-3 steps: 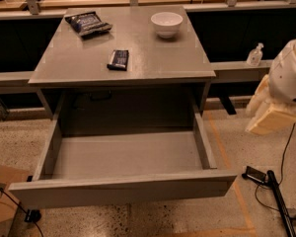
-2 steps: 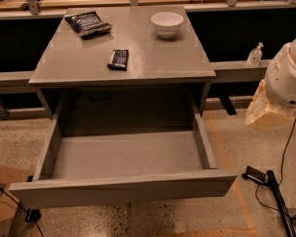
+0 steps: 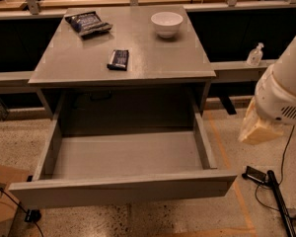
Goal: Close top drawer
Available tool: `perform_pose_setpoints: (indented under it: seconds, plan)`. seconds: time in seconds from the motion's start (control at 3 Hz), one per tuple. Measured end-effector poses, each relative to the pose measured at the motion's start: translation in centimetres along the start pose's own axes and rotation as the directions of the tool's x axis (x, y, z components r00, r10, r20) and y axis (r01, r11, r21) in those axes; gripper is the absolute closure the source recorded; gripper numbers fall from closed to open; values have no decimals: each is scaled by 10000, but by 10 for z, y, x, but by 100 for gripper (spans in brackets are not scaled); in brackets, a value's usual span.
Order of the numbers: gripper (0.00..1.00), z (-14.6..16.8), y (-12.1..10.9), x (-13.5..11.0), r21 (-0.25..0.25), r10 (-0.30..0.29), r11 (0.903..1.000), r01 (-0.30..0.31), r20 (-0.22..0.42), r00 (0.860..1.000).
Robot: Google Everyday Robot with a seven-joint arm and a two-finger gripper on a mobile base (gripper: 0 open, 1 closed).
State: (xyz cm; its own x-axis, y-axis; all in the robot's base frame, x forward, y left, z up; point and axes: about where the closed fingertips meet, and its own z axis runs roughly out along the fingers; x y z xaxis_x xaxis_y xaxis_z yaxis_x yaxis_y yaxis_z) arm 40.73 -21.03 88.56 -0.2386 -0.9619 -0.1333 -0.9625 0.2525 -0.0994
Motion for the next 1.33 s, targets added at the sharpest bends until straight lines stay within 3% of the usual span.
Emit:
perform_pose_setpoints:
  seconds: [0.33,0.67,1.0,1.33]
  plan:
    - [100,65,29,12,-1216,282,9921,-301,-176,9994]
    - [100,138,65,19,-2353,580,9698,-650,-365,9976]
    - [100,209,92,27,-3228,920,9405,-1057,-573,9941]
    - [100,262,94,24,-3370,1143,9333,-1240,-484,9923]
